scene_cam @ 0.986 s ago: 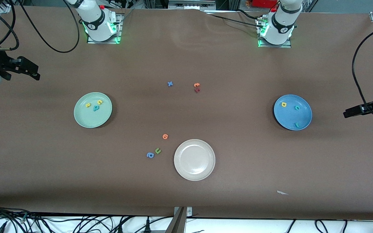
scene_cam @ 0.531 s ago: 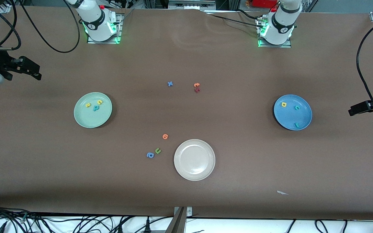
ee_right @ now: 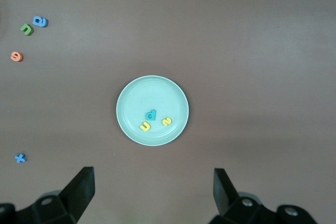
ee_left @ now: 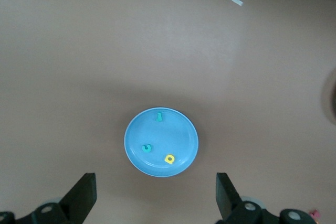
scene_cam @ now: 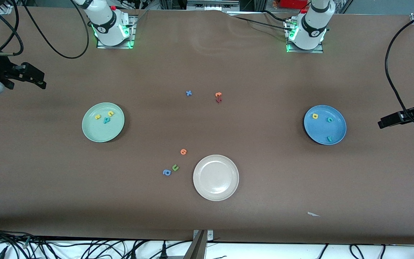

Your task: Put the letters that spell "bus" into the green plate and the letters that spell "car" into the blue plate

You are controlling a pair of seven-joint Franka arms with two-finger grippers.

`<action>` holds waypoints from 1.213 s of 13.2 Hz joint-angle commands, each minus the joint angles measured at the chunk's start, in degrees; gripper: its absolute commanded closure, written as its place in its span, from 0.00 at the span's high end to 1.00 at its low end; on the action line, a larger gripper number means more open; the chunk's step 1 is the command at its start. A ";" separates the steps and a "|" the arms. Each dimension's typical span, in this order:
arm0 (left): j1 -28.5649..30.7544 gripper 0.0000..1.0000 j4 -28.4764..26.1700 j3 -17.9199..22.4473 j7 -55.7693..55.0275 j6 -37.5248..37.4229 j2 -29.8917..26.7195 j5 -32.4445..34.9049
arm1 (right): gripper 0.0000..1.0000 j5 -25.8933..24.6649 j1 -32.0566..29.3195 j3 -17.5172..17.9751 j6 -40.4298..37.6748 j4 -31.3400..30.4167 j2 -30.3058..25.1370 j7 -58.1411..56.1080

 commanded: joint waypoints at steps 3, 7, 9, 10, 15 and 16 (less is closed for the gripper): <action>-2.95 0.99 -5.41 5.66 3.90 2.46 -4.41 -5.71 | 1.00 0.43 0.28 -0.15 -0.77 1.29 0.32 0.35; -3.20 1.00 -4.97 5.57 3.90 2.20 -4.33 -5.45 | 1.00 0.52 0.28 -0.24 -0.94 1.29 0.32 0.35; -3.20 1.00 -4.80 5.57 3.90 2.20 -4.33 -5.36 | 1.00 0.52 0.28 -0.24 -0.76 1.29 0.32 0.35; -3.38 1.00 -4.71 5.57 3.90 2.20 -4.15 -5.45 | 1.00 0.52 0.28 -0.24 -0.76 1.12 0.32 0.26; -3.82 1.00 -4.09 5.57 4.34 2.73 -2.92 -3.70 | 1.00 0.52 0.28 -0.24 -1.03 1.29 0.32 0.26; -3.91 1.00 -4.09 5.40 5.04 2.82 -2.92 -1.25 | 1.00 0.52 0.28 -0.24 -0.94 1.29 0.40 0.26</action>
